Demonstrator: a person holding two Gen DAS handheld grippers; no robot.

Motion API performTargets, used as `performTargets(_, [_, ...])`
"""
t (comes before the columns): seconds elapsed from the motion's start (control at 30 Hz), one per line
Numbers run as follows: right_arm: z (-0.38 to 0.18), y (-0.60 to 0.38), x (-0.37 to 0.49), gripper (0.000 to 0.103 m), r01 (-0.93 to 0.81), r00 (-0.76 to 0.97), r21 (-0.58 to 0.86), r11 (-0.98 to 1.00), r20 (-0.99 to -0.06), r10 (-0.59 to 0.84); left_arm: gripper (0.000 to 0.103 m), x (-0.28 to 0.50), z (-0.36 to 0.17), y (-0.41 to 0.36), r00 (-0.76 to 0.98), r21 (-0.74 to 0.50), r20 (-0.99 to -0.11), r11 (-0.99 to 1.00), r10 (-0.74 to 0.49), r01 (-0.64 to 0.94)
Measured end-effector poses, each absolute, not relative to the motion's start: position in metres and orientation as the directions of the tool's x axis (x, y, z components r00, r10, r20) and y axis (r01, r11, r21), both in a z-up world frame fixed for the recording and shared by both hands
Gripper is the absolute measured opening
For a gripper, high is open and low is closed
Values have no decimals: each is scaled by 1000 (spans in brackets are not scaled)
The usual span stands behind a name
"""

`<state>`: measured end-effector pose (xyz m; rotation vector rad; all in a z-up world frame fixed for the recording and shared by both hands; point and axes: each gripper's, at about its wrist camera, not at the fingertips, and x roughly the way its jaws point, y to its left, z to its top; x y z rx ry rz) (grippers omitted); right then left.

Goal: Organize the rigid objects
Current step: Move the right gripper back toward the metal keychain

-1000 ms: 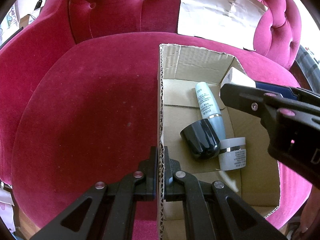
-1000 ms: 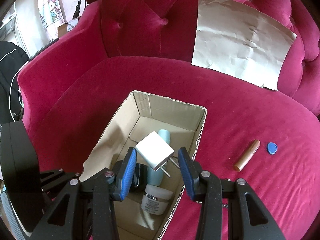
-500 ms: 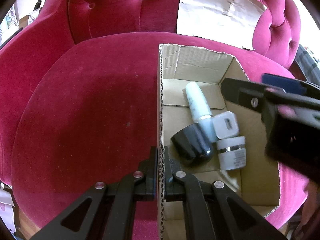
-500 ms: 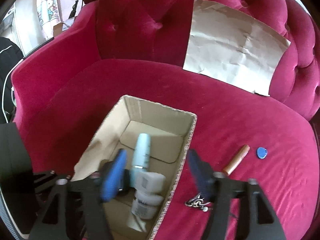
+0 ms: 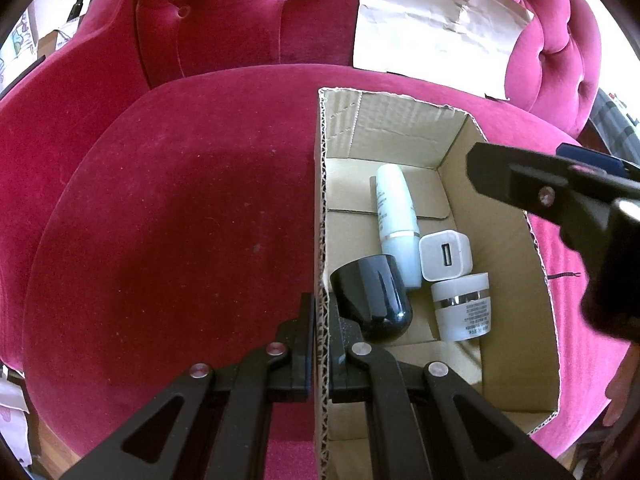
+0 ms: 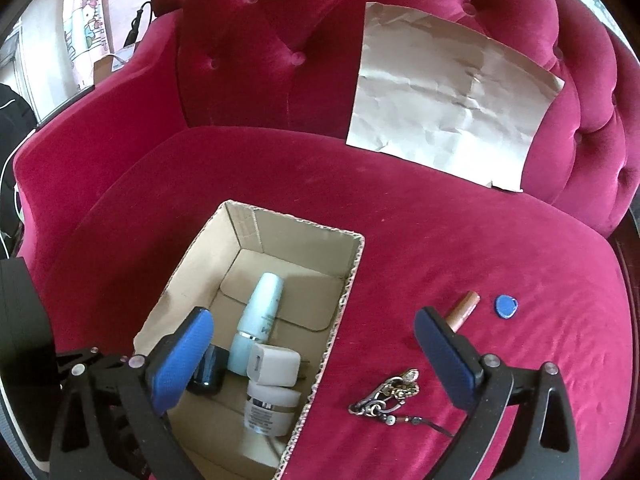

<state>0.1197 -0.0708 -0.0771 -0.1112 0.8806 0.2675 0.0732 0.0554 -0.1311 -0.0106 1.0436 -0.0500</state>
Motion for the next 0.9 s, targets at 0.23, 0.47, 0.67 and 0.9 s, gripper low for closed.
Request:
performTargets(0.23, [-71, -85, 119, 103, -257, 620, 8, 966, -766, 172, 4, 74, -131, 54, 503, -27, -864, 999, -42, 37])
performTargets(0.47, [-61, -100, 119, 103, -236, 638, 1, 972, -754, 156, 4, 73, -132, 54, 503, -23, -863, 999, -39, 37])
performTargets(0.67, [-55, -120, 119, 103, -201, 649, 3, 980, -748, 136, 4, 73, -132, 54, 504, -22, -863, 999, -38, 37])
performTargets(0.9, [-56, -145, 120, 103, -152, 655, -2, 988, -749, 99, 4, 73, -132, 53, 504, -19, -863, 999, -35, 37])
